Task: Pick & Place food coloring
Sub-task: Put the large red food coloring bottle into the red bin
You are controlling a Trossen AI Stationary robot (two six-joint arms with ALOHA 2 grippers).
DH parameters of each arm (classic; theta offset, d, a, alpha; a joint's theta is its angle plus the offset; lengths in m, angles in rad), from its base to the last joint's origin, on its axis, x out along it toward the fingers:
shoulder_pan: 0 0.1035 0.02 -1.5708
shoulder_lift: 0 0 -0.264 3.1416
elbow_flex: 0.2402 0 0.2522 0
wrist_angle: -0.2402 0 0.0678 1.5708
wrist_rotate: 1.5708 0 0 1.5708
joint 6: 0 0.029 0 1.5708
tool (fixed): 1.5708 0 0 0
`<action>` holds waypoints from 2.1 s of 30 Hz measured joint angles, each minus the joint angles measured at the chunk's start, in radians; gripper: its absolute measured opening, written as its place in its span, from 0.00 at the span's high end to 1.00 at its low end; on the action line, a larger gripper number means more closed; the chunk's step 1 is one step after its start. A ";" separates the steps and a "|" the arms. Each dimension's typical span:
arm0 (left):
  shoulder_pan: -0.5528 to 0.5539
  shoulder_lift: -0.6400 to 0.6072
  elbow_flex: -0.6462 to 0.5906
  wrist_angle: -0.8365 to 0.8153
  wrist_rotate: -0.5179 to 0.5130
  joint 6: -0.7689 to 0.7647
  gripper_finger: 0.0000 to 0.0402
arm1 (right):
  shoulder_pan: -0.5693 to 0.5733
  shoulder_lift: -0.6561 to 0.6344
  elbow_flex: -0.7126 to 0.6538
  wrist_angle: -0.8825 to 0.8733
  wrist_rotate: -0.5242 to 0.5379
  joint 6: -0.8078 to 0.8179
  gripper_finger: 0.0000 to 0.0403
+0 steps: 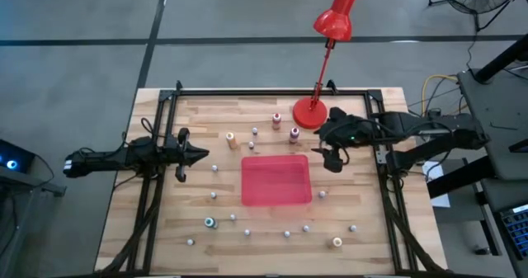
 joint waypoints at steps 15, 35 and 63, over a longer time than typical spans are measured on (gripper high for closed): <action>0.000 0.000 0.000 0.000 0.000 0.000 1.00 | -0.170 0.236 0.178 -0.043 0.006 0.114 0.35; 0.000 0.000 0.000 0.000 0.000 0.000 1.00 | -0.358 0.472 0.398 -0.168 0.004 0.238 0.31; 0.000 0.000 0.000 0.000 0.000 0.000 1.00 | -0.370 0.604 0.418 -0.225 -0.086 0.301 0.21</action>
